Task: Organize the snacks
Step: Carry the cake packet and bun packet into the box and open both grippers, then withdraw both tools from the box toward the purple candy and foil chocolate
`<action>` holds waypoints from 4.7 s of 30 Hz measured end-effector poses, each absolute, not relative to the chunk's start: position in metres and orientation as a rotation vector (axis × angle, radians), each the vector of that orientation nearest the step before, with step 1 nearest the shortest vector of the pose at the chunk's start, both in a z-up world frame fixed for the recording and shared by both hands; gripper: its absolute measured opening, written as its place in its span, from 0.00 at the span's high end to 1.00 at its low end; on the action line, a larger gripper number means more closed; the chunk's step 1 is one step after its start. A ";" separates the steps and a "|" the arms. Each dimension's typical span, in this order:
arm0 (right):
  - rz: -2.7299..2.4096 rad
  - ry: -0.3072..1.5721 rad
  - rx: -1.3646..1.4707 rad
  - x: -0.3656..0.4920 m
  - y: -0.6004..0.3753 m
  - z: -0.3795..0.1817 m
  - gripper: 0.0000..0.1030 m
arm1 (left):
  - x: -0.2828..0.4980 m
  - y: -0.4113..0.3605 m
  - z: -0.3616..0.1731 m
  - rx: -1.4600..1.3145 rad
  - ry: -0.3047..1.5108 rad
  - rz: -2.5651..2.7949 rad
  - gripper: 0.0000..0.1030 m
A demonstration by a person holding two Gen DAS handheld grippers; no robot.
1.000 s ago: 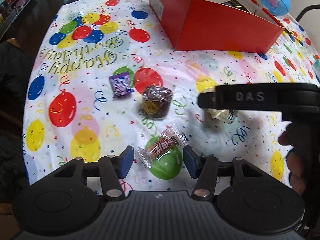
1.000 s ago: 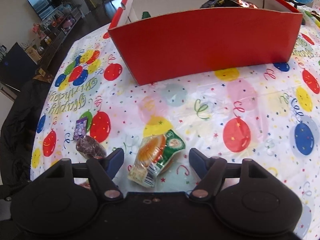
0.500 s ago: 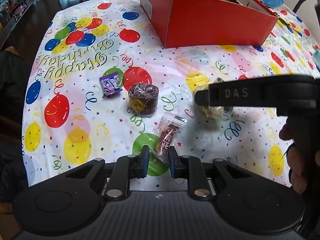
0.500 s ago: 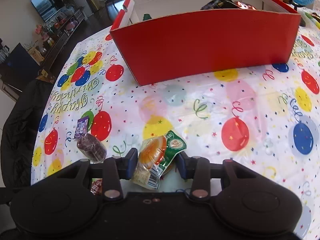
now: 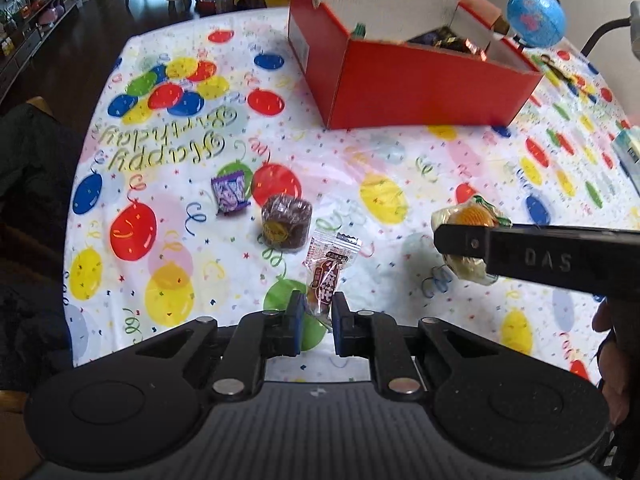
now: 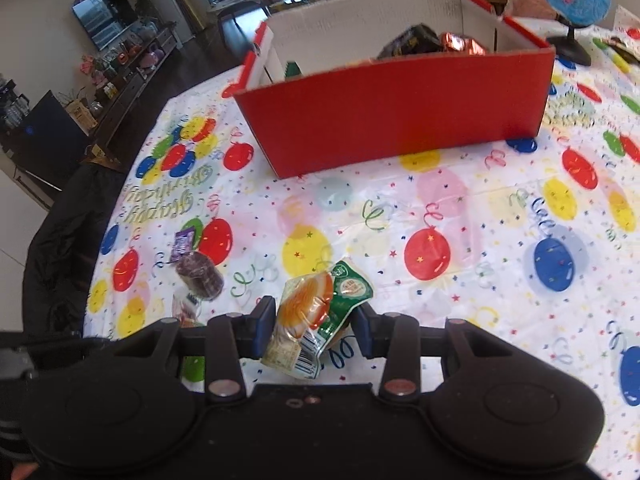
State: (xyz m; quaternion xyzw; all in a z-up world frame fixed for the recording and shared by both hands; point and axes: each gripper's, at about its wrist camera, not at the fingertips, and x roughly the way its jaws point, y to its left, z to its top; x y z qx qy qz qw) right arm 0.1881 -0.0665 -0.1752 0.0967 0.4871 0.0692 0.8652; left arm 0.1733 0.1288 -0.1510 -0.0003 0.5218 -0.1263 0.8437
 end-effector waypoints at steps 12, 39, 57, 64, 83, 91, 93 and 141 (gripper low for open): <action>0.196 0.910 0.118 0.161 -0.076 -0.112 0.62 | 0.163 0.123 -0.096 -0.041 1.004 -0.268 0.86; 0.227 0.740 0.042 0.223 -0.121 -0.024 0.62 | 0.230 0.068 -0.003 -0.021 0.818 -0.254 0.86; 0.222 0.765 0.012 0.307 -0.161 -0.044 0.62 | 0.318 0.024 -0.028 -0.009 0.861 -0.194 0.86; 0.227 0.802 0.019 0.340 -0.172 -0.069 0.62 | 0.348 0.012 -0.054 0.007 0.900 -0.160 0.86; 0.192 0.873 0.032 0.400 -0.188 -0.128 0.62 | 0.399 -0.012 -0.114 0.067 1.005 -0.103 0.86; 0.191 0.899 0.031 0.404 -0.191 -0.140 0.61 | 0.409 -0.018 -0.131 0.095 1.044 -0.102 0.86; 0.193 0.902 0.032 0.404 -0.191 -0.141 0.60 | 0.409 -0.019 -0.131 0.099 1.044 -0.102 0.86; 0.326 0.739 0.058 0.268 -0.146 -0.046 0.04 | 0.277 0.048 -0.021 -0.012 0.893 -0.180 0.44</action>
